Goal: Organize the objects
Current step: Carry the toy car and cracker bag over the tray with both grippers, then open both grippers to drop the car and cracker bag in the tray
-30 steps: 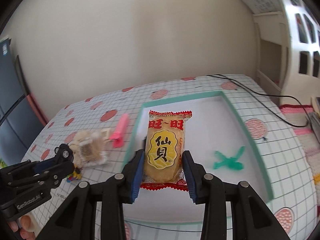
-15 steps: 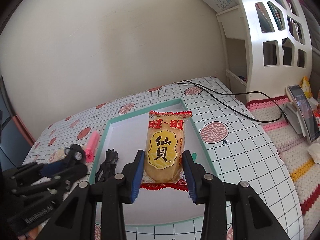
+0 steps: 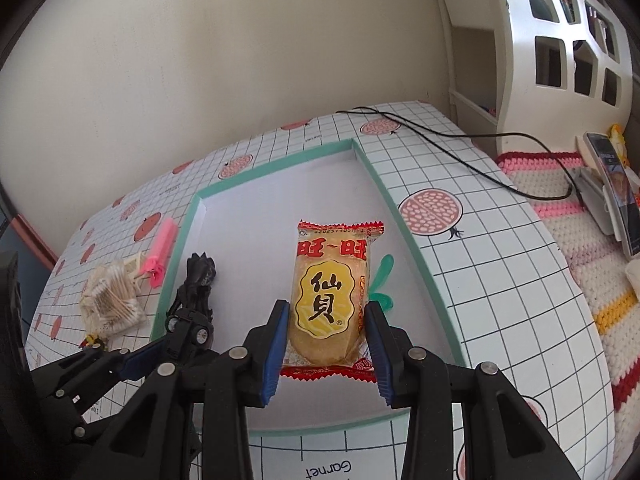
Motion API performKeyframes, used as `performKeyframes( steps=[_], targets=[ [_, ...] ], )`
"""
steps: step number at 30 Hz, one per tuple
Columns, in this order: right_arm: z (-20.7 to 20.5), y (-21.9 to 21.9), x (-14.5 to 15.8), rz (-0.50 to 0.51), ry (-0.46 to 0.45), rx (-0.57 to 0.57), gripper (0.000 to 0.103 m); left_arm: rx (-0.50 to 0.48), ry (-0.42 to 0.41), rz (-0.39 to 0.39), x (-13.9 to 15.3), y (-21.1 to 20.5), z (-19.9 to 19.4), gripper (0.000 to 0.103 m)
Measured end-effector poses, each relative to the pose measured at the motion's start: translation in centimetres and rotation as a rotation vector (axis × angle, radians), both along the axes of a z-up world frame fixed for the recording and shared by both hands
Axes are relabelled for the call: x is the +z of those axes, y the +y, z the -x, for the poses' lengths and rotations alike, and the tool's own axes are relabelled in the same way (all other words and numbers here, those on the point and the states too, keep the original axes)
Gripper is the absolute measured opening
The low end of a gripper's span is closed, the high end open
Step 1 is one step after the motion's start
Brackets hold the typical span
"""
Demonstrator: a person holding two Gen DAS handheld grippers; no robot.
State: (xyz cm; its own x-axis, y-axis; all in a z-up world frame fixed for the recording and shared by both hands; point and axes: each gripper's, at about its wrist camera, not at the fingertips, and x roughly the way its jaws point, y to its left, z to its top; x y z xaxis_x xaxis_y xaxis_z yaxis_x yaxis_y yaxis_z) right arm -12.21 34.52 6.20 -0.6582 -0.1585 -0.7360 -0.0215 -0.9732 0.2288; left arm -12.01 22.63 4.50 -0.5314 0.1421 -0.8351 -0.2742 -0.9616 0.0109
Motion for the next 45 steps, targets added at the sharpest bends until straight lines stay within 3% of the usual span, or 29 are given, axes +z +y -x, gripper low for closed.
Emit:
performKeyframes(
  steps=[17,27,32,39,40,42,45],
  targets=[
    [0.5,-0.9,-0.7,-0.012,-0.045,0.034,0.043,-0.011,-0.004,0.016,-0.1,0.2,-0.3,0.035],
    [0.0,-1.1,0.6,-0.014,0.025,0.039,0.046,-0.001,0.021,0.003,0.9,-0.1,-0.7,0.038],
    [-0.3,-0.9,1.3,0.000,0.064,0.026,0.046,0.036,0.048,-0.010,1.9,-1.2,-0.7,0.038],
    [0.0,-1.3,0.6,-0.010,0.031,0.037,0.046,0.114,0.068,-0.013,2.3,-2.9,-0.2,0.039],
    [0.0,-1.4,0.6,-0.013,0.030,0.039,0.046,0.130,0.071,-0.010,2.3,-3.1,-0.2,0.039],
    [0.0,-1.6,0.5,-0.024,0.028,0.043,0.057,0.160,0.076,-0.005,2.3,-3.7,0.0,0.053],
    [-0.1,-1.8,0.4,-0.030,0.030,0.047,0.062,0.210,0.090,-0.002,2.4,-4.6,0.1,0.059]
  ],
)
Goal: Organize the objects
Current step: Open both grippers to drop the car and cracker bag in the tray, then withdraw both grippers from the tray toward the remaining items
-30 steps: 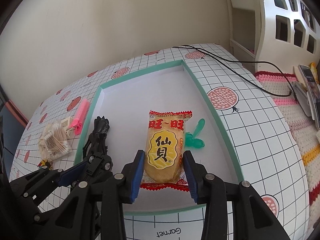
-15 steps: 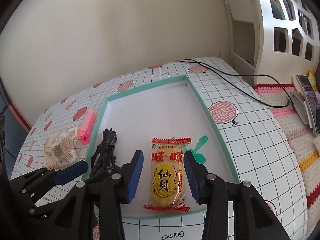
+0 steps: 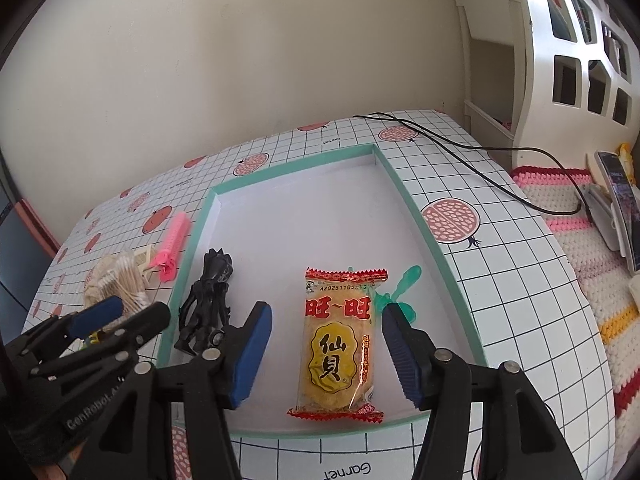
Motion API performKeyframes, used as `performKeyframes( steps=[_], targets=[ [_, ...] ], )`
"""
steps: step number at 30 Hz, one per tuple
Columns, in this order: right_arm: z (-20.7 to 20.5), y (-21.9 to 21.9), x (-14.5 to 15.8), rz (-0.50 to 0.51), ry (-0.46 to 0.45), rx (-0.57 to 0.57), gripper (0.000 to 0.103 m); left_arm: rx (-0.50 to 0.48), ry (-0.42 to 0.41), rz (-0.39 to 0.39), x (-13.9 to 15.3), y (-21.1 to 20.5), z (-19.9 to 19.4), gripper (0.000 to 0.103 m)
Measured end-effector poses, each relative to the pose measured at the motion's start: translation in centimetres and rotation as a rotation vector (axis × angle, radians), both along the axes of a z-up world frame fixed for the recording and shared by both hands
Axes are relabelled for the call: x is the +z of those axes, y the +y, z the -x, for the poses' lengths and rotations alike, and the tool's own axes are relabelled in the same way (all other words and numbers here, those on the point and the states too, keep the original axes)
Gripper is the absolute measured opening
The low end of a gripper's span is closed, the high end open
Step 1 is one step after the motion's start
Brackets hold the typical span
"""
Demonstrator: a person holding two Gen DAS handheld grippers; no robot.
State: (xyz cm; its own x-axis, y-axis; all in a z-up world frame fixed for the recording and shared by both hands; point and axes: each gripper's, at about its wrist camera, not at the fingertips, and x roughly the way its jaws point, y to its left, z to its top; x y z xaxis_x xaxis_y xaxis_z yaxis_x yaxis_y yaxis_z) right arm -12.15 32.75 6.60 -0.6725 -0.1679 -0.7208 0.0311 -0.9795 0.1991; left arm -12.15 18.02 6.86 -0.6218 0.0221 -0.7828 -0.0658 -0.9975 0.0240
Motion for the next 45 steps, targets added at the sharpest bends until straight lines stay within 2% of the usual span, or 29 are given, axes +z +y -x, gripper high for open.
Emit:
performKeyframes(
  steps=[1,3,6,11,15,19,23,27,35,45],
  targets=[
    [0.0,0.0,0.0,0.000,0.001,0.002,0.063,0.017,0.004,0.002,0.0,-0.3,0.1,0.060],
    [0.0,-0.2,-0.1,-0.007,0.000,0.004,0.067,0.049,0.008,0.002,0.0,-1.0,0.2,0.071],
    [0.0,-0.4,-0.2,-0.019,-0.001,0.008,0.071,0.100,0.027,-0.007,0.1,-2.0,0.2,0.080],
    [0.0,-0.6,-0.3,-0.027,0.004,0.014,0.079,0.155,0.047,-0.011,0.3,-3.1,0.4,0.084],
    [0.1,-0.8,-0.4,-0.030,0.003,0.027,0.088,0.175,0.046,-0.018,0.1,-3.7,0.4,0.096],
    [0.1,-1.0,-0.5,-0.039,0.005,0.032,0.090,0.180,0.040,-0.025,0.1,-3.8,0.3,0.096],
    [0.0,-1.0,-0.5,-0.037,0.009,0.034,0.100,0.183,0.044,-0.028,0.1,-3.8,0.3,0.096],
    [0.0,-1.2,-0.5,-0.039,0.014,0.039,0.103,0.192,0.052,-0.032,0.2,-4.1,0.3,0.099],
    [0.0,-1.3,-0.6,-0.044,0.016,0.040,0.103,0.200,0.074,-0.039,0.4,-4.3,0.2,0.103],
    [-0.1,-1.4,-0.4,-0.031,0.025,0.032,0.103,0.201,0.073,-0.060,0.9,-5.0,0.3,0.103]
  ],
)
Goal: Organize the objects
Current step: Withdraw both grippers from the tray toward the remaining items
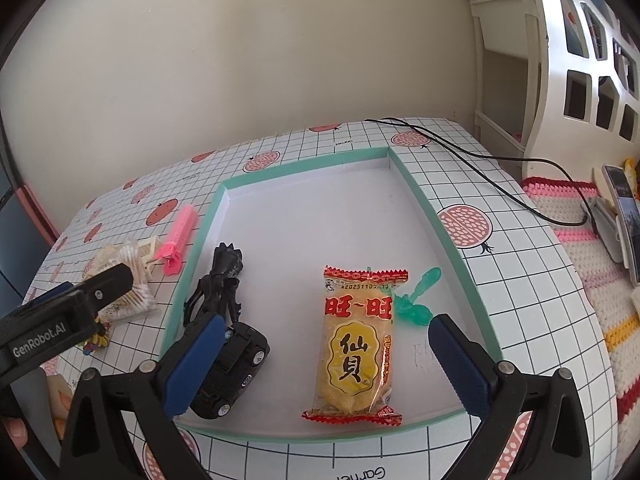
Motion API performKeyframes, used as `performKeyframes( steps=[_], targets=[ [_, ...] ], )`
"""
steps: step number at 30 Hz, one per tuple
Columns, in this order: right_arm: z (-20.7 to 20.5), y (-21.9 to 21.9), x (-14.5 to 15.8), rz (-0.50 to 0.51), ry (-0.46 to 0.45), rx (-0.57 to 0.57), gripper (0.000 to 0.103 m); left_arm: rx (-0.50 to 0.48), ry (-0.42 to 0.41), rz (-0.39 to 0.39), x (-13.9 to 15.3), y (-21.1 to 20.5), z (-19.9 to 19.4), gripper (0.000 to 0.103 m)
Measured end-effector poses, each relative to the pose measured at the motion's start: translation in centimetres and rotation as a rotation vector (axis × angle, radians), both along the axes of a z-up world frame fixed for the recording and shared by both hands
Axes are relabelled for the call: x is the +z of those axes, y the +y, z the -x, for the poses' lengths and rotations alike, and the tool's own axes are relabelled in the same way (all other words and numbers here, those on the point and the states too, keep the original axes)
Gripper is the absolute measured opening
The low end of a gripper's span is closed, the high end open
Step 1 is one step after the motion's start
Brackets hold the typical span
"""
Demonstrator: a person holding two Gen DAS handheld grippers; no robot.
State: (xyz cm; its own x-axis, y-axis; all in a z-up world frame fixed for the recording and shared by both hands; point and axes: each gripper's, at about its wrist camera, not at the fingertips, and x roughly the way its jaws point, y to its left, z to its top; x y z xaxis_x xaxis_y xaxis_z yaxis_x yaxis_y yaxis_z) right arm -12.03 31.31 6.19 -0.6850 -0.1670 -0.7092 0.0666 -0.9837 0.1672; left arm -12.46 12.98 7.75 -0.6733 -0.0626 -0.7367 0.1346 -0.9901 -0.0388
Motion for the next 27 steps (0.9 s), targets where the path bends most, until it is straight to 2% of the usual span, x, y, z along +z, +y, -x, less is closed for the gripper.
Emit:
performKeyframes(
  steps=[16,21,27],
  targets=[
    [1.4,-3.1,3.4,-0.023,0.009,0.068,0.103,0.050,0.025,-0.075,2.7,-5.2,0.1,0.103],
    [2.7,-4.2,4.6,-0.005,0.007,0.094,0.103,0.076,0.042,-0.073,3.6,-7.4,0.4,0.103],
    [3.8,-5.7,3.8,0.038,-0.019,0.124,0.103,0.096,0.043,-0.080,3.6,-9.5,0.9,0.103]
  ],
)
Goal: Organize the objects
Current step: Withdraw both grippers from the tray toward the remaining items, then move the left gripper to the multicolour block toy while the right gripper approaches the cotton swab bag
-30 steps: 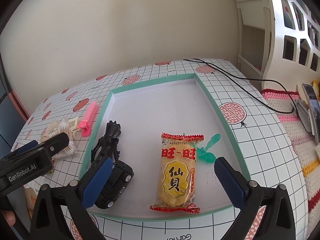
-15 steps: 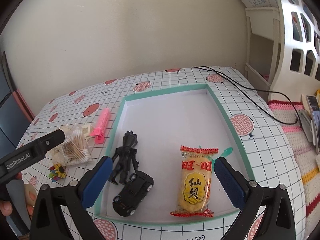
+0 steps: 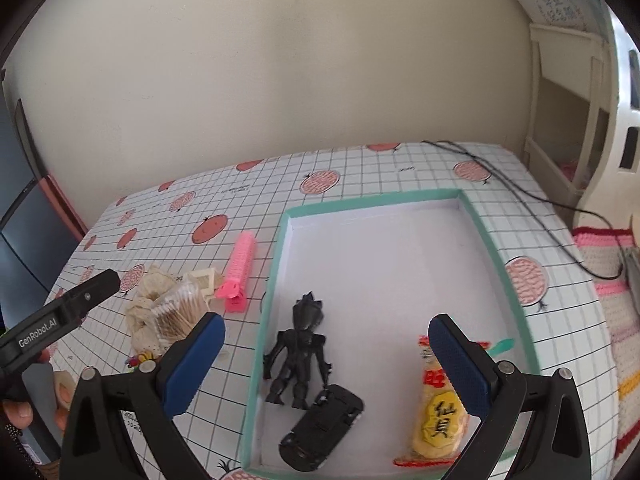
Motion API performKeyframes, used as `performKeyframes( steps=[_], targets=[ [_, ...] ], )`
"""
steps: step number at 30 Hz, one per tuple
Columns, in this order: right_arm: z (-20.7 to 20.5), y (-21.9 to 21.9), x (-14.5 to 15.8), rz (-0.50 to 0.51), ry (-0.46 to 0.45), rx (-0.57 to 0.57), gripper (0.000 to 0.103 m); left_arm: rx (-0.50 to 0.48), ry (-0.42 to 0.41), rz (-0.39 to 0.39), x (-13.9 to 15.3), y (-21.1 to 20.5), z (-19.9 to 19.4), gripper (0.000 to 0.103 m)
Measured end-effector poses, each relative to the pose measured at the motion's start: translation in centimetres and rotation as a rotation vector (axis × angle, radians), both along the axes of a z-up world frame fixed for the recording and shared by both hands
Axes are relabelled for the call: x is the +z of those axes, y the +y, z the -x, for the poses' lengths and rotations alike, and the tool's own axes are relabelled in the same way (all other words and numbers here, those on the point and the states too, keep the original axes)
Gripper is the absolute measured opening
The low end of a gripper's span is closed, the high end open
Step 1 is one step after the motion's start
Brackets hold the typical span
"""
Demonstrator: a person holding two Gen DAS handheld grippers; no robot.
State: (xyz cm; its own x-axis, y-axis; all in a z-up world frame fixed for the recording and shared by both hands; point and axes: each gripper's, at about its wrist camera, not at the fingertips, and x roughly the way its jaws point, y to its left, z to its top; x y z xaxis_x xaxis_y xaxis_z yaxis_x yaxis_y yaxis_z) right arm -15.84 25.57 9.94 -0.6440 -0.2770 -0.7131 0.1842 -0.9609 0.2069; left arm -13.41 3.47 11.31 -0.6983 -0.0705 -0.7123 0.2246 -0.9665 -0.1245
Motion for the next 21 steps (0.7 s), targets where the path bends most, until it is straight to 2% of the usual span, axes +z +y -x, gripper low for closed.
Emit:
performKeyframes(
  steps=[6,15,21],
  targets=[
    [0.8,-1.0,-1.9,0.021,-0.061,0.016,0.103,0.016,-0.018,-0.027,-1.2,-1.3,0.2,0.103],
    [1.0,-1.9,-2.3,0.053,-0.060,0.026,0.103,0.049,-0.052,-0.050,-2.5,-3.1,-0.4,0.103],
    [0.5,-4.9,-2.7,0.036,-0.048,0.118,0.103,0.085,-0.076,-0.067,-3.6,-4.8,-1.1,0.103]
  ],
)
